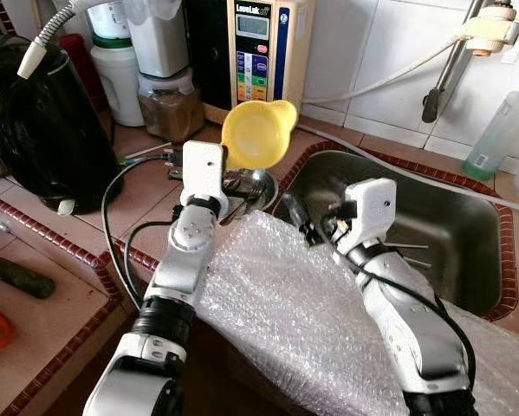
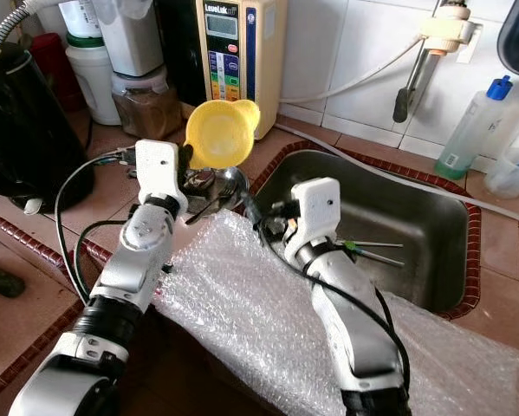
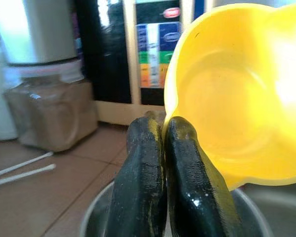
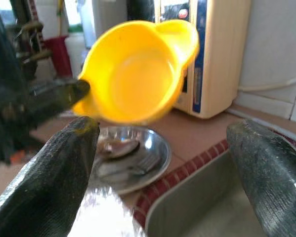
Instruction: Kitchen organization
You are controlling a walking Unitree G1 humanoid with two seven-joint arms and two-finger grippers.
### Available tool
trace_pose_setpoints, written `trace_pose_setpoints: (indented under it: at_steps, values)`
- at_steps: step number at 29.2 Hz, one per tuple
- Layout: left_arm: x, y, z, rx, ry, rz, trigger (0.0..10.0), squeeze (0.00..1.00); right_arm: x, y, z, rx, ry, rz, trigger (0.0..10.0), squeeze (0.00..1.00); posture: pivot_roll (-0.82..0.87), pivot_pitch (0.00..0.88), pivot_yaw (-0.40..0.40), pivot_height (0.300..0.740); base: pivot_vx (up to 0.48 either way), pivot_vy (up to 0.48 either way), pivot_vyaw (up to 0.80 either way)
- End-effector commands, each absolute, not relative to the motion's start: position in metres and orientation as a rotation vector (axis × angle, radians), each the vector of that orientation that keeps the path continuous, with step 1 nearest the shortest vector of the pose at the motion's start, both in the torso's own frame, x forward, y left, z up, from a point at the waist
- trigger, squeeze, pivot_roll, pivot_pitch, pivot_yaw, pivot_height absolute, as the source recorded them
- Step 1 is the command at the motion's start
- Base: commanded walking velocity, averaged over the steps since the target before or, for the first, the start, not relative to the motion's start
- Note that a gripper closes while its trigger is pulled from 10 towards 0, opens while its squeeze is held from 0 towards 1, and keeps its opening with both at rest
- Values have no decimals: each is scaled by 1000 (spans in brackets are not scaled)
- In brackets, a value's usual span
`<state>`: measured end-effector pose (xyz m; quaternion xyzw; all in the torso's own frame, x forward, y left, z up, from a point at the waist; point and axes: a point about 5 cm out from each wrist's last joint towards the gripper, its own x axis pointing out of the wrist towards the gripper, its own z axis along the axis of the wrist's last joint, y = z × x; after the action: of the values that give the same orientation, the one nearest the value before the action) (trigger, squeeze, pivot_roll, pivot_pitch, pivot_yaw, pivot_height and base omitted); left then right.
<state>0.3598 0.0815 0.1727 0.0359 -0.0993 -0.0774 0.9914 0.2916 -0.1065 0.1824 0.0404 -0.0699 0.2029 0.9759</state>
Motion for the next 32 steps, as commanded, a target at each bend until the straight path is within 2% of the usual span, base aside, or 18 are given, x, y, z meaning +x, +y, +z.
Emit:
trace_pose_setpoints:
  at_steps: [1, 9, 15, 19, 29, 30, 31, 32]
  values:
    - [355, 74, 186, 96, -297, -181, 0, 0, 295, -109, 181, 78, -133, 398, 10000, 0, -77, 0, 0, 740, 0, 0, 0]
    - [344, 58, 184, 69, -341, -250, 0, 0, 303, -113, 182, 92, -136, 353, 10000, 0, -81, 0, 10, 740, 0, 0, 0]
    - [344, 58, 184, 69, -341, -250, 0, 0, 303, -113, 182, 92, -136, 353, 10000, 0, -81, 0, 10, 740, 0, 0, 0]
    - [341, 50, 182, 81, -347, -281, 0, 0, 321, -124, 185, 194, -141, 248, 10000, 0, -77, 0, 9, 740, 0, 0, 0]
    - [337, 43, 183, 71, -366, -323, 0, 0, 340, -124, 196, 241, -175, 237, 10000, 0, -69, 0, 6, 740, 0, 0, 0]
    - [336, 43, 184, 66, -373, -330, 0, 0, 343, -126, 196, 257, -177, 225, 3412, 0, -68, 0, 6, 740, 0, 0, 0]
    - [336, 42, 184, 60, -378, -335, 0, 0, 346, -127, 197, 274, -183, 213, 0, 0, -68, 0, 6, 740, 0, 0, 0]
    - [336, 42, 184, 60, -379, -337, 0, 0, 347, -128, 197, 280, -184, 208, 0, 0, -67, 0, 5, 740, 0, 0, 0]
